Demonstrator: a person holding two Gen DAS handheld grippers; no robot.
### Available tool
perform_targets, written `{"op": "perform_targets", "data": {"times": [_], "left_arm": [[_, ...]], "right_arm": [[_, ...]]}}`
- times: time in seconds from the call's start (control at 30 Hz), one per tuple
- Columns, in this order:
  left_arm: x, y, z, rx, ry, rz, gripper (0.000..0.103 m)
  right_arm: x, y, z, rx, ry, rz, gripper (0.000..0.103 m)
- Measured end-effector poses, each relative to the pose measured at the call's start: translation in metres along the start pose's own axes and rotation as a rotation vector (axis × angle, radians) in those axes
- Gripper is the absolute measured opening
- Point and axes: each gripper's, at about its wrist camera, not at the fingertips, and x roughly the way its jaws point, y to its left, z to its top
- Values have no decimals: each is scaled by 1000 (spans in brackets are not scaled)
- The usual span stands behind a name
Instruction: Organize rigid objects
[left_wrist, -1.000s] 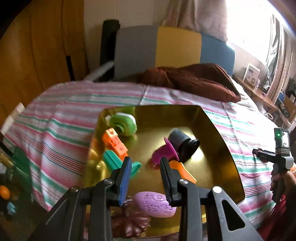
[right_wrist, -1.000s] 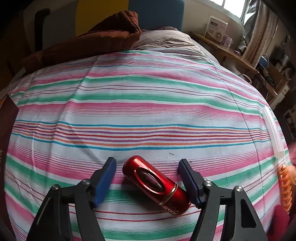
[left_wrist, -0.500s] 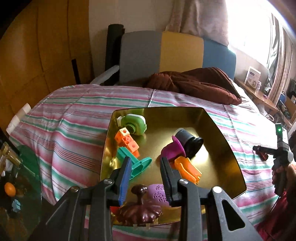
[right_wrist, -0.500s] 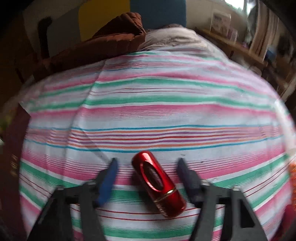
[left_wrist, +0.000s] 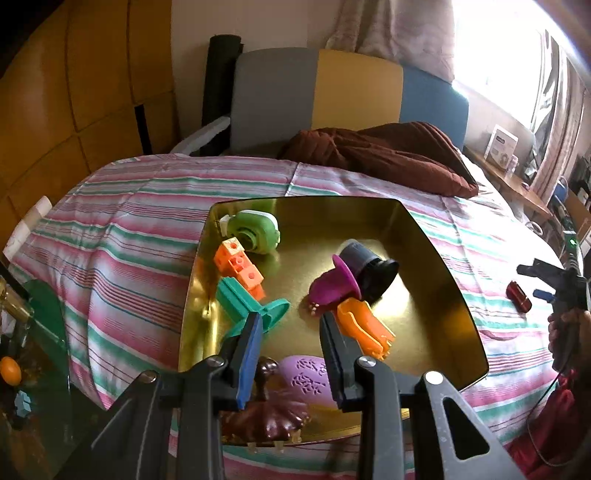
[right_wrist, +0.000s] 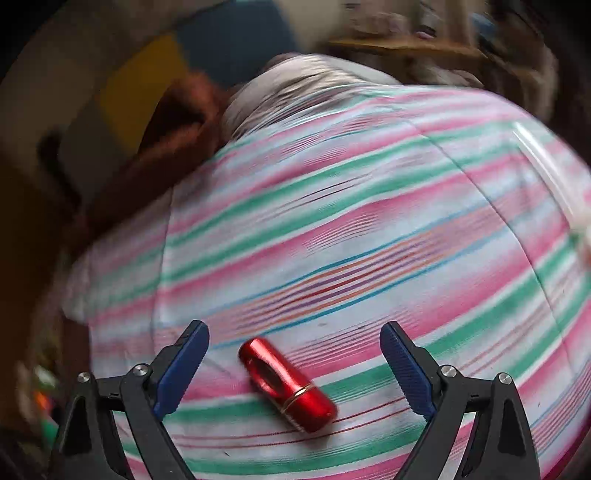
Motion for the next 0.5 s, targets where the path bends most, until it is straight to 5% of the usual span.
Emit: {"op": "perform_targets", "data": {"times": [0.07,0.17,0.2,0.23,0.5], "left_arm": [[0,-1,-1,6,1,0,32],[-2,-2,-1,10,-5,2,32],[-2,-1,-1,11,-7,4,32],[-3,-1,-1,13,-10,9,32],[-11,-2,-1,28,-35,34,32]], "right_arm": [[10,20,-7,-134,44,-54,90],[24,42,-22,-298,82,-168,67],[20,46,-23,-322,73,-160,38],[14,44,-25,-328,66,-160,27],[13,39,-23,-283,84,-131,26]]}}
